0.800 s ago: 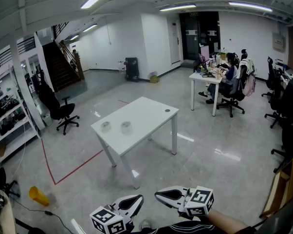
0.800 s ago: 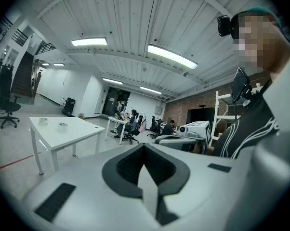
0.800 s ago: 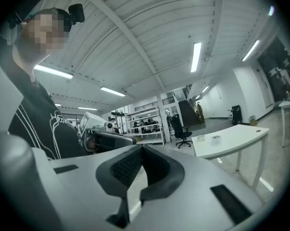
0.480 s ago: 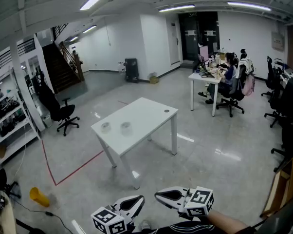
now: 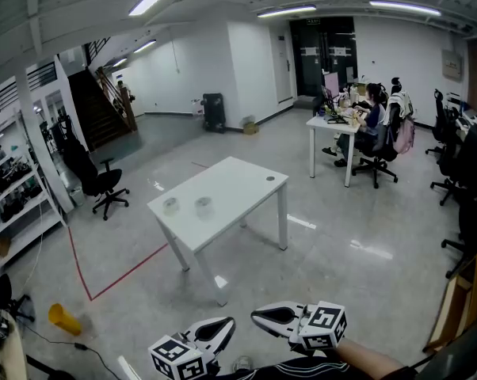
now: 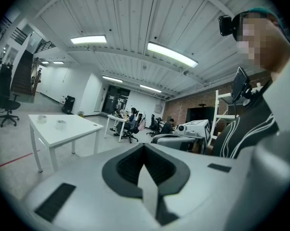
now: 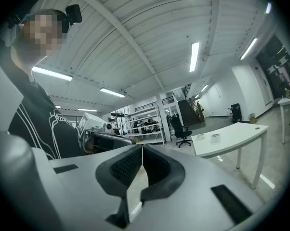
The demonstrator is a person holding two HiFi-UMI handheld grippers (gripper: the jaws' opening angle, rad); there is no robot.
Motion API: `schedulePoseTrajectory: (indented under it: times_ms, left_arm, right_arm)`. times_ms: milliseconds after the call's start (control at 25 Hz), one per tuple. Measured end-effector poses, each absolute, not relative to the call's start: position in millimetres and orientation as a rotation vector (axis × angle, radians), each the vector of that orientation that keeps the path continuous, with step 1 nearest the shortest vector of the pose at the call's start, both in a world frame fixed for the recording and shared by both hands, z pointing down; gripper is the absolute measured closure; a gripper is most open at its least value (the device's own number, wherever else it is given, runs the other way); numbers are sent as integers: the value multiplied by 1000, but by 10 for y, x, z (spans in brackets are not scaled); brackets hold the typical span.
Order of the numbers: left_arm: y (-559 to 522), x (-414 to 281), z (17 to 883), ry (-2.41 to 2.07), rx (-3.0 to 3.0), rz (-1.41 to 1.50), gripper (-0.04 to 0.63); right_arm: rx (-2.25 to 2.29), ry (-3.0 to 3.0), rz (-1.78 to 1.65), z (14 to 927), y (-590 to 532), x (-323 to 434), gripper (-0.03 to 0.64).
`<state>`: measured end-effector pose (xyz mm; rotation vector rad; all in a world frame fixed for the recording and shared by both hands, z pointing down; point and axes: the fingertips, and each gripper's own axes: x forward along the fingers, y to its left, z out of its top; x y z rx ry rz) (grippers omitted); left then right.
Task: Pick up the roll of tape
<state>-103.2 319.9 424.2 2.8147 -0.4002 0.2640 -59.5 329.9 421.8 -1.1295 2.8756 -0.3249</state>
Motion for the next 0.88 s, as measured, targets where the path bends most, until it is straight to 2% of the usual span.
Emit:
schedulePoseTrajectory:
  times_ms: [480,880]
  left_arm:
    - [2557,-957,4550,-373,2735,303,592]
    - [1121,-840,4716,-413,2706,276,592]
  right_arm:
    - [-1164,2923,-426,4569,2676,-533,603]
    - [-1263,2947,-492,4708,1377,-301,603]
